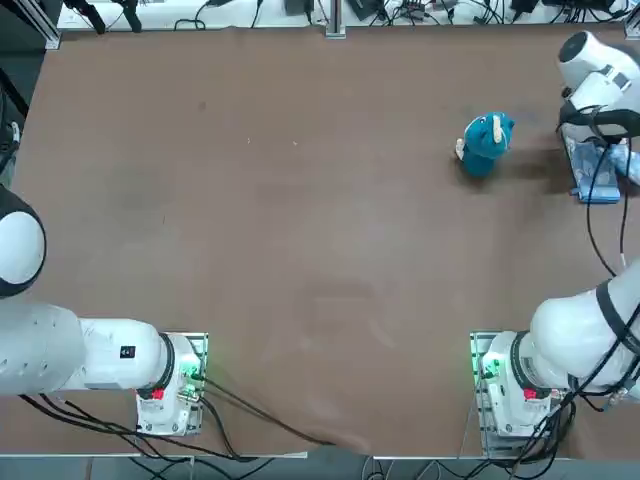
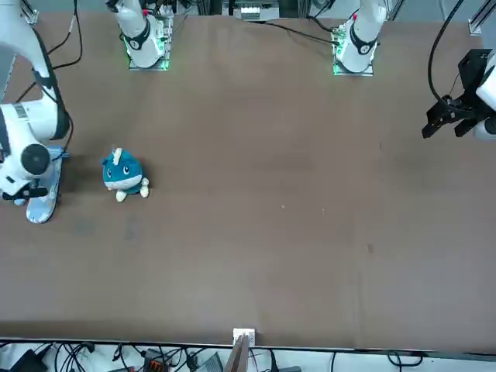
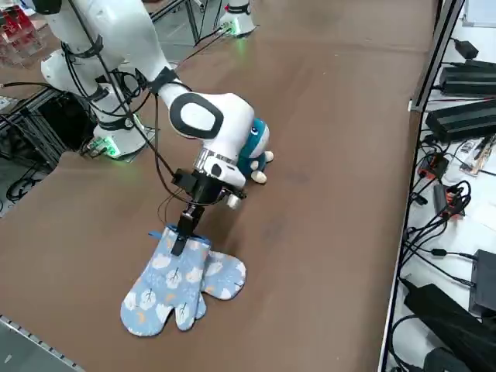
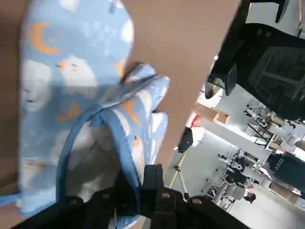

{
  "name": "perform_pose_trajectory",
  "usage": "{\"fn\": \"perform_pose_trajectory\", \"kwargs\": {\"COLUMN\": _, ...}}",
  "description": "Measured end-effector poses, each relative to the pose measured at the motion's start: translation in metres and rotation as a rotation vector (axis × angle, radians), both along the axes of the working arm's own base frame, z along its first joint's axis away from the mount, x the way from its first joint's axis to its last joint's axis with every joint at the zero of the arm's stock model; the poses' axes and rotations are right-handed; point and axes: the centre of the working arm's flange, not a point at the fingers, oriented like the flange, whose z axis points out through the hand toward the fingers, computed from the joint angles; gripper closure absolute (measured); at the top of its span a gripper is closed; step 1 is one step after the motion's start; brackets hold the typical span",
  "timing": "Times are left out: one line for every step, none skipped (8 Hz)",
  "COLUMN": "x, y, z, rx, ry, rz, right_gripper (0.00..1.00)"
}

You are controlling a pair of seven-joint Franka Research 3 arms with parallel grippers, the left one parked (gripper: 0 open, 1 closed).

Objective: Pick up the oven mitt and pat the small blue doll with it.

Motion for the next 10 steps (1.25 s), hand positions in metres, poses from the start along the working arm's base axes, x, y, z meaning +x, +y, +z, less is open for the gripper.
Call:
{"fn": "perform_pose_trajectory", "kwargs": {"x": -0.001, "y": 0.013, "z": -0.009, "rx": 0.002, "ry": -0.001, "rz": 0.006, "right_gripper": 0.96}}
{"fn": "perform_pose_trajectory", "kwargs": {"x": -0.001, "y": 0.023, "z": -0.013, "rx": 0.004, "ry": -0.002, "rz": 0.012, "right_gripper": 0.96}}
{"fn": "perform_pose_trajectory", "kwargs": {"x": 0.0, "y": 0.028, "z": -0.015, "rx": 0.007, "ry": 0.001, "rz": 0.018, "right_gripper": 0.96}}
{"fn": "perform_pose_trajectory", "kwargs": {"x": -0.001, "y": 0.031, "z": -0.02, "rx": 0.01, "ry": 0.009, "rz": 0.021, "right_gripper": 0.96}}
{"fn": "perform_pose_trajectory", "kwargs": {"x": -0.003, "y": 0.031, "z": -0.025, "rx": 0.013, "ry": 0.016, "rz": 0.02, "right_gripper": 0.96}}
{"fn": "perform_pose_trajectory", "kwargs": {"x": -0.003, "y": 0.031, "z": -0.029, "rx": 0.016, "ry": 0.022, "rz": 0.021, "right_gripper": 0.94}}
{"fn": "perform_pose_trajectory", "kwargs": {"x": -0.003, "y": 0.034, "z": -0.031, "rx": 0.02, "ry": 0.022, "rz": 0.027, "right_gripper": 0.79}}
{"fn": "perform_pose_trajectory", "kwargs": {"x": 0.0, "y": 0.041, "z": -0.032, "rx": 0.032, "ry": 0.019, "rz": 0.035, "right_gripper": 0.62}}
{"fn": "perform_pose_trajectory", "kwargs": {"x": 0.002, "y": 0.053, "z": -0.033, "rx": 0.069, "ry": 0.009, "rz": 0.018, "right_gripper": 0.4}}
{"fn": "perform_pose_trajectory", "kwargs": {"x": 0.007, "y": 0.068, "z": -0.032, "rx": 0.132, "ry": 0.004, "rz": -0.01, "right_gripper": 0.22}}
